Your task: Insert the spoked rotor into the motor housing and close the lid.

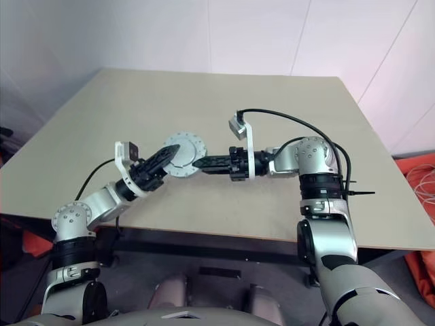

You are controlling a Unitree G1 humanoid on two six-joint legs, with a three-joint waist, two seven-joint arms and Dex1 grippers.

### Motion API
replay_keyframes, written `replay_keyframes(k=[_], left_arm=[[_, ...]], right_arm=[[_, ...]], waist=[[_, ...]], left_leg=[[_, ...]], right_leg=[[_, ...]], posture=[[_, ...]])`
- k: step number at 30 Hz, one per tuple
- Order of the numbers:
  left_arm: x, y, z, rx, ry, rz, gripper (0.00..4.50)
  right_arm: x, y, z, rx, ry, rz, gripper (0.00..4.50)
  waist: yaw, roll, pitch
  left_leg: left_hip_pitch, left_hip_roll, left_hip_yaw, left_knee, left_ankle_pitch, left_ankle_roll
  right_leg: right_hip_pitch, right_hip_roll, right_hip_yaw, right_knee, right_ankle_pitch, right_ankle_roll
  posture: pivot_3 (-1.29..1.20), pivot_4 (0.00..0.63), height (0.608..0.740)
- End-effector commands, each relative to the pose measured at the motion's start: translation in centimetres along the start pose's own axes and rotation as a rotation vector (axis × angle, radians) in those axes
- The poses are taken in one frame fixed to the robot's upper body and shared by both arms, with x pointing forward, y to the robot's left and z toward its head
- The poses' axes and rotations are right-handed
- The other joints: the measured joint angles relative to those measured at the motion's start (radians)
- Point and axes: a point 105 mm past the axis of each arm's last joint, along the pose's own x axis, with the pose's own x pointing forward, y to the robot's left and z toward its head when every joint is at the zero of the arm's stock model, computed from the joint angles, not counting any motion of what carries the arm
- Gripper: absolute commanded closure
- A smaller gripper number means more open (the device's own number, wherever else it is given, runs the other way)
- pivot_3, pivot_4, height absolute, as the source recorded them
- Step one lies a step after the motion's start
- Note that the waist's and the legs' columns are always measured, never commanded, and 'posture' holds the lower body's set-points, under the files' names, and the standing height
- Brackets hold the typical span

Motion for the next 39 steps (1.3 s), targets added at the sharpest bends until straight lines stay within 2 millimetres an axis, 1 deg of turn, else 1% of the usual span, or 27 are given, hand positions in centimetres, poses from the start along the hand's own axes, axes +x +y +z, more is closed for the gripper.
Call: replay_keyframes(k=[1,2,4,5,6,7,8,10,17,21,25,27,30,32,34,36,38,39], left_arm=[[0.8,-1.1,-0.4,0.037,0.043,-0.038,2.38],[0.8,-1.1,-0.4,0.037,0.044,-0.037,2.38],[0.8,-1.1,-0.3,0.039,0.047,-0.038,2.39],[0.8,-1.1,-0.3,0.039,0.047,-0.037,2.39],[0.9,-1.1,-0.3,0.040,0.048,-0.037,2.39],[0.9,-1.1,-0.3,0.041,0.048,-0.037,2.39],[0.9,-1.1,-0.3,0.041,0.048,-0.037,2.39],[0.9,-1.1,-0.2,0.044,0.047,-0.039,2.39],[1.0,-1.2,0.0,0.056,0.030,-0.045,2.39],[0.9,-1.2,0.2,0.062,0.029,-0.041,2.39],[0.7,-1.7,1.4,0.088,-0.005,-0.043,2.39],[0.4,-1.6,2.6,0.108,-0.069,-0.027,2.39],[-0.3,-1.2,4.8,0.143,-0.219,0.016,2.39],[-1.3,0.3,6.7,0.140,-0.366,0.115,2.39],[-1.9,1.3,7.5,0.138,-0.441,0.186,2.39],[-3.6,2.8,9.9,0.112,-0.632,0.281,2.39],[-5.0,3.7,11.5,0.094,-0.770,0.347,2.39],[-5.4,4.0,12.0,0.084,-0.812,0.369,2.39]], right_arm=[[0.2,2.2,0.5,-0.090,-0.018,0.070,3.04],[0.2,2.0,0.4,-0.087,-0.024,0.064,2.67],[0.2,2.1,0.4,-0.096,-0.032,0.064,2.13],[0.2,1.8,0.7,-0.092,-0.049,0.050,1.71],[0.2,1.6,0.9,-0.081,-0.060,0.036,1.41],[0.1,1.6,0.8,-0.080,-0.058,0.038,1.05],[0.1,1.6,0.8,-0.078,-0.056,0.039,0.79],[0.0,1.9,0.6,-0.093,-0.046,0.047,0.05],[-0.2,1.7,0.6,-0.096,-0.030,0.022,0.00],[-0.8,2.0,0.5,-0.097,-0.023,0.041,0.00],[-1.9,0.9,1.1,-0.068,-0.066,-0.022,0.00],[-2.6,-0.4,1.2,-0.082,-0.079,-0.115,0.00],[-3.5,-2.1,1.1,-0.116,-0.075,-0.235,0.00],[-4.2,-3.3,1.3,-0.140,-0.085,-0.303,0.00],[-4.6,-3.9,1.4,-0.165,-0.085,-0.335,0.00],[-4.6,-4.1,1.5,-0.201,-0.077,-0.355,0.00],[-4.5,-4.0,1.6,-0.215,-0.074,-0.351,0.00],[-4.4,-4.1,1.5,-0.221,-0.068,-0.351,0.00]], waist=[[0.000,0.000,0.000],[0.000,0.000,0.000],[0.000,0.000,0.000],[-0.001,0.000,0.000],[-0.002,0.000,0.000],[-0.002,0.000,0.000],[-0.002,0.000,0.000],[0.000,0.000,0.000],[-0.001,0.000,0.000],[-0.001,0.000,0.000],[0.000,0.000,0.000],[0.000,0.000,0.000],[0.000,0.000,0.000],[0.000,0.000,0.000],[-0.002,0.000,0.000],[-0.001,0.000,0.000],[-0.002,-0.001,0.000],[-0.002,-0.002,0.001]], left_leg=[[0.000,0.000,0.000,0.000,0.000,0.000],[0.000,0.000,0.000,0.000,0.000,0.000],[0.000,0.000,0.000,0.000,0.000,0.000],[0.000,0.000,0.000,0.000,0.000,0.000],[0.000,0.000,0.000,0.000,0.000,0.000],[0.000,0.000,0.000,0.000,0.000,0.000],[0.000,0.000,0.000,0.000,0.000,0.000],[0.000,0.000,0.000,0.000,0.000,0.000],[0.001,0.000,0.000,0.001,0.000,0.000],[0.001,0.000,0.000,0.001,0.000,0.000],[0.001,0.000,0.000,0.001,0.000,0.000],[0.001,0.000,0.000,0.001,0.000,0.000],[0.000,0.000,0.000,0.003,0.000,0.000],[0.000,0.000,-0.001,0.004,0.000,0.000],[0.001,0.000,-0.001,0.004,0.000,0.000],[0.001,0.000,-0.001,0.005,0.000,0.000],[0.001,0.000,-0.001,0.005,0.000,0.000],[0.001,0.000,-0.001,0.006,0.000,0.000]], right_leg=[[0.000,0.000,0.000,0.000,0.000,0.000],[0.000,0.000,0.000,0.000,0.000,0.000],[0.000,0.000,0.000,0.000,0.000,0.000],[0.000,0.000,0.000,0.000,0.000,0.001],[0.000,0.000,0.000,0.000,0.000,0.001],[0.000,0.000,0.000,0.000,0.000,0.001],[0.000,0.000,0.000,0.000,0.000,0.001],[0.000,0.000,0.000,0.000,0.001,0.001],[0.001,0.000,0.000,0.000,0.001,0.002],[0.001,0.000,0.000,0.000,0.001,0.002],[0.001,0.000,0.000,0.000,0.001,0.002],[0.001,0.000,0.000,0.000,0.001,0.002],[0.002,0.000,0.000,0.000,0.001,0.002],[0.003,0.000,0.000,0.000,0.001,0.001],[0.003,0.000,0.000,0.000,0.001,0.001],[0.004,0.000,0.001,0.000,0.001,0.001],[0.004,0.000,0.001,0.000,0.001,0.002],[0.004,0.000,0.001,0.000,0.001,0.002]], posture=[[0.00,0.000,0.740],[0.00,0.000,0.740],[0.00,0.000,0.740],[0.00,0.000,0.740],[0.00,0.000,0.740],[0.00,0.000,0.740],[0.00,0.000,0.740],[0.00,0.000,0.740],[0.00,0.000,0.740],[0.00,0.000,0.740],[0.00,0.000,0.740],[0.00,0.000,0.740],[0.00,0.000,0.740],[0.00,0.000,0.740],[0.00,0.000,0.740],[0.00,0.000,0.740],[0.00,0.000,0.740],[0.00,0.000,0.740]])
